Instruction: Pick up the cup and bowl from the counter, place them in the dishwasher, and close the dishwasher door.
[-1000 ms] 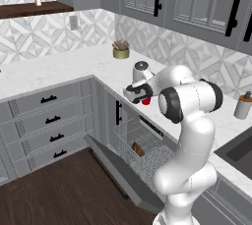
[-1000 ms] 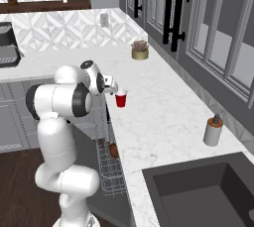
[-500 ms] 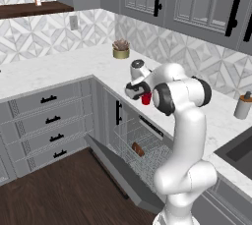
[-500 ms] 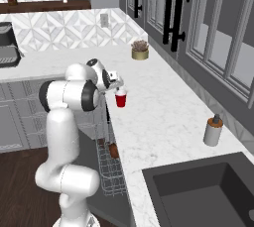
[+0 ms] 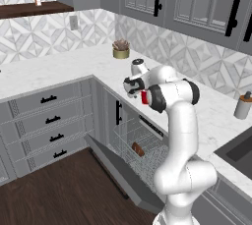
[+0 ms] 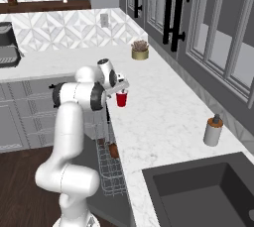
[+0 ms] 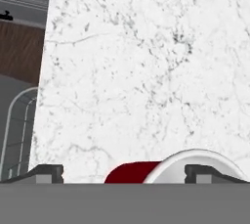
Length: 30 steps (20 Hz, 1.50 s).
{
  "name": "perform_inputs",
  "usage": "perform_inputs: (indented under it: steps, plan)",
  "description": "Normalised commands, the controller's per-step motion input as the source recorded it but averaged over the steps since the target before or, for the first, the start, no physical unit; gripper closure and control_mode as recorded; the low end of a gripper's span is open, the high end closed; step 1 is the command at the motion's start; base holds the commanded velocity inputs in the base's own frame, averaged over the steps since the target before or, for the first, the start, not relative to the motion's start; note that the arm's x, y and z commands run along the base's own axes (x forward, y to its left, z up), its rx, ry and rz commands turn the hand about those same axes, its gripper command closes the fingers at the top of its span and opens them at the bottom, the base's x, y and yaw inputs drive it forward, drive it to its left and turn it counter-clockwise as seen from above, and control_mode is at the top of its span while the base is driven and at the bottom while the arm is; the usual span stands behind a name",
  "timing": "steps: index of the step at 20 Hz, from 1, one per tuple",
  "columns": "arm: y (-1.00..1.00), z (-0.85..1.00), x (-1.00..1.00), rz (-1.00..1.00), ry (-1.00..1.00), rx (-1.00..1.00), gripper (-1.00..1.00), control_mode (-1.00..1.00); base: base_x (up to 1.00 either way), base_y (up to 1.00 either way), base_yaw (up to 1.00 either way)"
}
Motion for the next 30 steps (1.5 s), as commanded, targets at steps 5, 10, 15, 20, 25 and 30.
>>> perform_inputs:
  steps: [5, 10, 15, 20, 25, 30]
  plan:
    - [-0.12, -0.19, 0.35, 0.12, 0.16, -0.01, -1.0, -1.0, 0.0, 0.0, 0.0]
    - [-0.08, -0.2, -0.34, 0.06, 0.19, 0.0, 1.0, -1.0, 0.0, 0.0, 0.0]
    - [-0.04, -0.06, -0.95, 0.0, 0.09, 0.0, 1.0, -1.0, 0.0, 0.0, 0.0]
    - [-0.22, -0.1, -1.0, 0.0, 0.0, 0.0, 1.0, -1.0, 0.0, 0.0, 0.0]
    - [-0.06, -0.12, -0.97, 0.0, 0.0, 0.0, 1.0, -1.0, 0.0, 0.0, 0.0]
    - [0.0, 0.0, -0.85, 0.0, -0.08, 0.0, 1.0, -1.0, 0.0, 0.0, 0.0]
